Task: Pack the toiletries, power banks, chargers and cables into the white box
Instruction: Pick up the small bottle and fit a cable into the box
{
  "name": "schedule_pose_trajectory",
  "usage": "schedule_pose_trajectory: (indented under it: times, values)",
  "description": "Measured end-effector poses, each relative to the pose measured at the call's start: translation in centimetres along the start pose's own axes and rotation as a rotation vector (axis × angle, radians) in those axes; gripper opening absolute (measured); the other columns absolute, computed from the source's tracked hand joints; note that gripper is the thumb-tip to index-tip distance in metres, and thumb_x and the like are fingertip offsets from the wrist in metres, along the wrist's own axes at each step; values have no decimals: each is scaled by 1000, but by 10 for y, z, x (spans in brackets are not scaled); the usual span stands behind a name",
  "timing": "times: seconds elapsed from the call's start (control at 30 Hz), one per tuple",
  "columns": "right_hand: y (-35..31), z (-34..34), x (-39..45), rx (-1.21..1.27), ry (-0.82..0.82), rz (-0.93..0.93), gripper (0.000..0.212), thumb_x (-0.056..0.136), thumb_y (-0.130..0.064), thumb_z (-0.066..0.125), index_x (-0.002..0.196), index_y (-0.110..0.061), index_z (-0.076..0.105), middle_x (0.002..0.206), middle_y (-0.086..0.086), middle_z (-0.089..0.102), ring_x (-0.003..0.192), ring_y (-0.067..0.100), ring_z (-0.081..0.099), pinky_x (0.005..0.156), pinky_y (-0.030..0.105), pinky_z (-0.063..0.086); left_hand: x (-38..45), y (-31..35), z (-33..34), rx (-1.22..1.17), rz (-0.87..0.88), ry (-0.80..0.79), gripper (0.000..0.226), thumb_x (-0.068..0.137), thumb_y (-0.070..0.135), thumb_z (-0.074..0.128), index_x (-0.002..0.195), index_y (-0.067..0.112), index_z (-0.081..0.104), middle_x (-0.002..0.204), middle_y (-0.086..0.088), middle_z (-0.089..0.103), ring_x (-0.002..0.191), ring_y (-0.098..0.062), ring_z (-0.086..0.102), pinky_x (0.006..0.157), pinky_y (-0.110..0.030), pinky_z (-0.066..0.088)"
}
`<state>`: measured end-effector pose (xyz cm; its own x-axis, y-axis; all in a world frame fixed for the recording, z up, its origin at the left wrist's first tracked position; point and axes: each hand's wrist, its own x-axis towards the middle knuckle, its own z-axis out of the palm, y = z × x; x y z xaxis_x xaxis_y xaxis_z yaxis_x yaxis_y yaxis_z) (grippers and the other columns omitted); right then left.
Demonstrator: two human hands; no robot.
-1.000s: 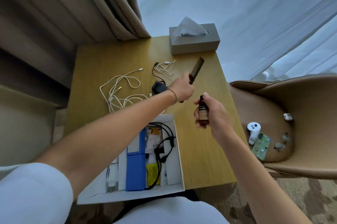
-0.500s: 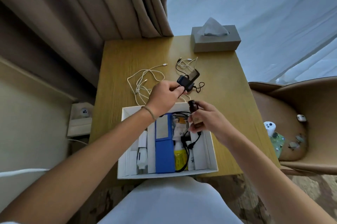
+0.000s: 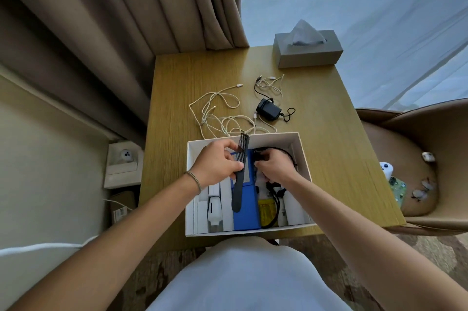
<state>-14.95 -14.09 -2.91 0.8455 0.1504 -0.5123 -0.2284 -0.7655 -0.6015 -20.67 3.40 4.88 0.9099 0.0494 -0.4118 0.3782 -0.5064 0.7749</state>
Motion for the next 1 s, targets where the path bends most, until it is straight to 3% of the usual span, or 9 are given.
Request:
schedule_pose_trajectory:
  times: [0.1, 0.2, 0.27, 0.37, 0.43, 0.63, 0.73, 1.0]
  values:
    - [-3, 4, 1, 38, -2, 6, 40, 90, -18, 62, 130, -15, 60, 95, 5, 71, 77, 19, 70, 69, 40, 63, -1, -12, 7, -6, -40, -29, 59, 82, 5, 76, 134, 17, 49, 80, -14, 75, 64, -17, 74, 74, -34, 61]
    - [-5, 1, -3, 90, 2, 6, 45, 89, -14, 61, 134, -14, 57, 107, 0, 66, 75, 10, 67, 56, 22, 56, -1, -20, 19, -42, -58, -32, 87, 80, 2, 78, 148, 26, 30, 77, -12, 73, 63, -15, 75, 57, -23, 56]
    - [-6, -7, -6, 116, -10, -23, 45, 89, -13, 60, 134, -15, 58, 111, 0, 67, 82, 10, 66, 62, 22, 56, 2, -22, 30, -38, -66, -28, 93, 79, 2, 78, 149, 32, 25, 75, -10, 72, 62, -15, 74, 51, -20, 53]
    - [-8, -24, -15, 220, -19, -42, 41, 90, -11, 60, 130, -15, 61, 120, 5, 70, 102, 20, 68, 91, 43, 57, 10, -21, 48, -47, -82, -42, 84, 80, 2, 77, 142, 34, 30, 76, -10, 71, 59, -16, 74, 54, -27, 57]
    - [-6, -34, -20, 287, -15, -48, 39, 91, -8, 60, 130, -13, 61, 121, 7, 70, 108, 23, 67, 97, 47, 55, 15, -19, 60, -27, -55, -47, 77, 83, 3, 75, 140, 32, 33, 74, -6, 70, 57, -14, 73, 53, -27, 57]
    - [5, -53, -39, 361, 3, -62, 31, 92, -8, 60, 122, -16, 66, 99, 9, 74, 94, 28, 71, 87, 46, 58, 30, -12, 90, 149, 57, 13, 68, 84, 5, 70, 142, 28, 43, 83, -2, 67, 77, -20, 69, 74, -39, 60]
    - [11, -57, -44, 377, 2, -63, 28, 93, -8, 59, 119, -16, 68, 98, 11, 75, 91, 26, 71, 85, 44, 58, 35, -9, 100, 227, 86, 48, 65, 84, 10, 72, 140, 28, 46, 87, -1, 64, 82, -20, 64, 71, -34, 55]
    - [21, -62, -49, 421, -15, -90, 22, 93, -8, 61, 110, -19, 71, 94, 11, 75, 80, 17, 69, 73, 30, 57, 41, -7, 114, 357, 87, 54, 46, 87, 20, 71, 129, 24, 52, 100, -5, 70, 91, -26, 66, 73, -36, 55]
